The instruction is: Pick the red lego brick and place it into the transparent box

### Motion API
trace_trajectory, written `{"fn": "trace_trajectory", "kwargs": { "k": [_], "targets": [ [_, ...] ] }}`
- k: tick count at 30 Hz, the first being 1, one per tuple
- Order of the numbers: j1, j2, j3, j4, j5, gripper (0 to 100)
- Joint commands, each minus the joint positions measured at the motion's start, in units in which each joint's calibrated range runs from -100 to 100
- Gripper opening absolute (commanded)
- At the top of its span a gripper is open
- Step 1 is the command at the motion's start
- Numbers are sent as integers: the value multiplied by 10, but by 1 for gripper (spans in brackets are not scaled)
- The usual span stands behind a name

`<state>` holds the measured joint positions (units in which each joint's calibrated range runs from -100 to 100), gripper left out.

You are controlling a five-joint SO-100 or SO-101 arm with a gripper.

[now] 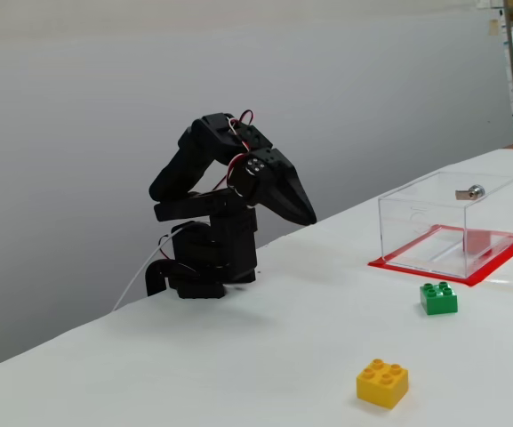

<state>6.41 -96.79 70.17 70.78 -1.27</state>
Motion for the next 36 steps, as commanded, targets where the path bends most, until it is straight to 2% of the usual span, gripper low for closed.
{"fn": "trace_trajectory", "kwargs": {
  "k": [1, 19, 26, 31, 36],
  "targets": [
    [6, -26, 45, -42, 0, 2],
    [43, -30, 259, -167, -1, 2],
    [38, -30, 274, -151, 0, 2],
    [22, -30, 244, -48, 4, 2],
    [12, -30, 229, 6, 14, 2]
  ]
}}
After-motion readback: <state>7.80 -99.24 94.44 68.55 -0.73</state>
